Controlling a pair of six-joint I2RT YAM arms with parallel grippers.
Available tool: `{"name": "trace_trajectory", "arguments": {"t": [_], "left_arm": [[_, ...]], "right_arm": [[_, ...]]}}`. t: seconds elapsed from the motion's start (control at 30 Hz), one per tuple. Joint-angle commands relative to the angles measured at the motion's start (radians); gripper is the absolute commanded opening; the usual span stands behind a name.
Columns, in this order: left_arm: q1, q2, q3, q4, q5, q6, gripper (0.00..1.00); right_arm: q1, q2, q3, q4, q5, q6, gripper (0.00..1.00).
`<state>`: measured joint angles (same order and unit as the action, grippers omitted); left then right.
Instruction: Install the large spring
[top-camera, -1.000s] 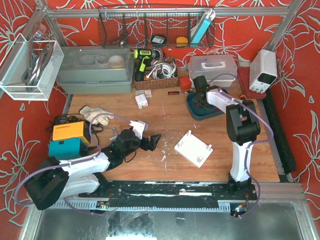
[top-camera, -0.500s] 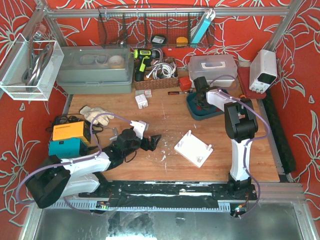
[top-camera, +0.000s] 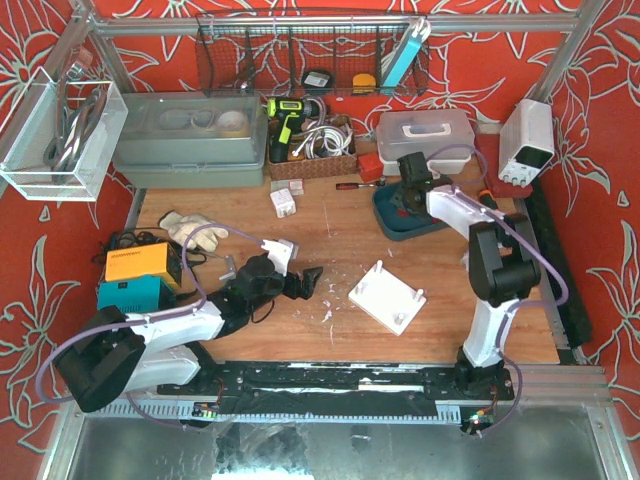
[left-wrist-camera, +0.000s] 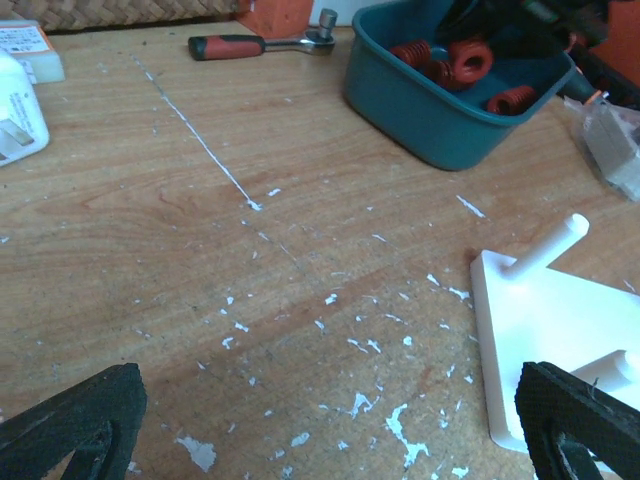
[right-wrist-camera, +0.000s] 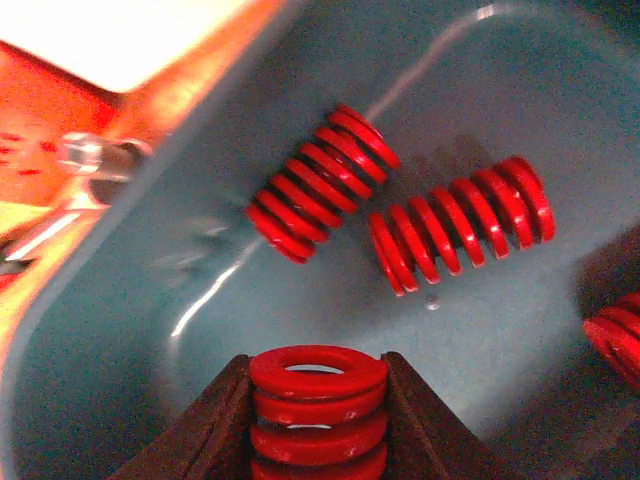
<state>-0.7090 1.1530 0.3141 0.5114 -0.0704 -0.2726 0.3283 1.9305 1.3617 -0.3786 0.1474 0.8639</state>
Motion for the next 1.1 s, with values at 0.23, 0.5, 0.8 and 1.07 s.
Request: {"name": "trace_trajectory", "arguments": {"t": [0.23,0.5,0.8,1.07], "left_arm": [[-0.006,-0.020,-0.007,0.076,0.006,-0.032,1.00],[-0.007,-0.041,-0.049,0.194,0.200,-0.016,0.85],[-0.009,0.026,-0.072,0.397,0.503,-0.058,0.70],[-0.033,0.020,-0.072,0.394,0.496,-0.040,0.75]], "right_arm": [[0.046,-0.434,-0.296,0.226,-0.131,-0.306,0.08],[0.135,-0.813,-0.669,0.552,-0.189,-0.467,0.07],[0.333,-0.981,-0.814,0.649,-0.195,-0.252,0.03],[0.569,-0.908,-0.785,0.692,-0.058,-0.071,0.01]]}}
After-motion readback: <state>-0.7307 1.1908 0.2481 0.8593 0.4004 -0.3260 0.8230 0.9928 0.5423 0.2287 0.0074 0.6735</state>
